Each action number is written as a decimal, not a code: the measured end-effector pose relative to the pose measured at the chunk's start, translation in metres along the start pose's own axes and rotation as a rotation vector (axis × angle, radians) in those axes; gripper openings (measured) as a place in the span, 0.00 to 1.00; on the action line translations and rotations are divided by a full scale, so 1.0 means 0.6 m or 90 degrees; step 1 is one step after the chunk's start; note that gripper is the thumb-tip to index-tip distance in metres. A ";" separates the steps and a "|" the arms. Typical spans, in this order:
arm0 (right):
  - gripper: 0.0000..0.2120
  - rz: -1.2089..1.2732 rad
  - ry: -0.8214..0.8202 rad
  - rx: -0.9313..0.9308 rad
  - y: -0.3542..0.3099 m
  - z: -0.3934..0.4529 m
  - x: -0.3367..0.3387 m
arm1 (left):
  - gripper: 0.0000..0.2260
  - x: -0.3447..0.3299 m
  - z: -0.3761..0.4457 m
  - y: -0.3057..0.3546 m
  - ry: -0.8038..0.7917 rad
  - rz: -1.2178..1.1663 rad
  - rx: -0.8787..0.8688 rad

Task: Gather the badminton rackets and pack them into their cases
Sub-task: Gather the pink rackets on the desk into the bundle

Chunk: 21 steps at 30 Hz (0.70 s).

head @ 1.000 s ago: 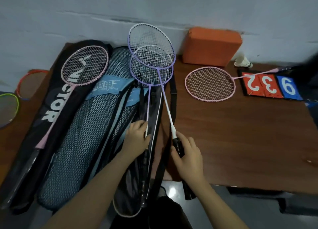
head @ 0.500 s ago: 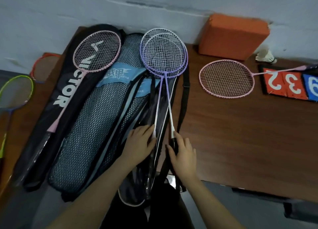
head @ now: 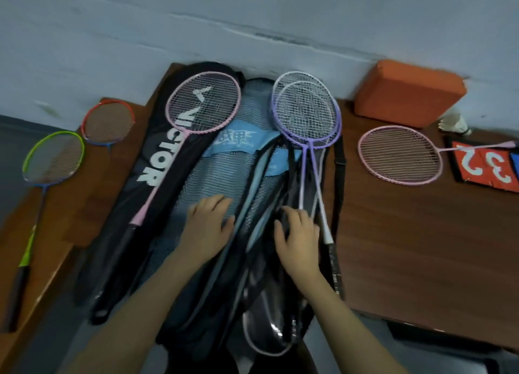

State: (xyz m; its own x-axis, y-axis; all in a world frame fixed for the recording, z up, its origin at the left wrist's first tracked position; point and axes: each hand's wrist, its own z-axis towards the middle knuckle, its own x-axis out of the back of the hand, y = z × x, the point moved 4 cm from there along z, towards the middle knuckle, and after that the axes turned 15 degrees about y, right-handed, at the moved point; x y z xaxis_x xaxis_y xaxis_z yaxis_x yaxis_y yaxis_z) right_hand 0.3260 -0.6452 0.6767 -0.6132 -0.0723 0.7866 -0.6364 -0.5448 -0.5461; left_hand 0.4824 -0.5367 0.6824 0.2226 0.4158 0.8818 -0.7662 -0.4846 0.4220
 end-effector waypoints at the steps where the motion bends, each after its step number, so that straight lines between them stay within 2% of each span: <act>1: 0.16 0.010 -0.015 0.005 -0.027 0.000 -0.018 | 0.18 0.020 0.001 -0.030 0.005 -0.004 0.006; 4: 0.15 0.029 -0.043 0.011 -0.114 -0.007 -0.071 | 0.22 0.070 0.007 -0.126 0.016 -0.005 0.013; 8: 0.16 0.012 -0.074 0.049 -0.221 -0.027 -0.151 | 0.15 0.103 0.024 -0.245 0.010 -0.008 0.042; 10: 0.17 0.009 -0.089 0.046 -0.264 -0.038 -0.186 | 0.17 0.104 0.034 -0.287 -0.010 -0.022 0.048; 15: 0.18 0.002 -0.094 0.038 -0.341 -0.066 -0.255 | 0.23 0.084 0.060 -0.341 -0.081 -0.051 0.021; 18: 0.23 -0.050 -0.072 0.006 -0.364 -0.072 -0.285 | 0.29 0.077 0.072 -0.351 -0.112 -0.046 -0.038; 21: 0.28 -0.105 -0.062 -0.027 -0.375 -0.075 -0.303 | 0.28 0.069 0.076 -0.363 -0.133 -0.039 -0.074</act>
State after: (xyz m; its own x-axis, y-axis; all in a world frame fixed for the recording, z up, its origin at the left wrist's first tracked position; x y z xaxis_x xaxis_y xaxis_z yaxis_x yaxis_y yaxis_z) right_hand 0.5593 -0.4720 0.6437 -0.4517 -0.0670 0.8896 -0.7450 -0.5202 -0.4175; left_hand 0.6862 -0.4490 0.6363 0.3812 0.2673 0.8850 -0.8090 -0.3669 0.4593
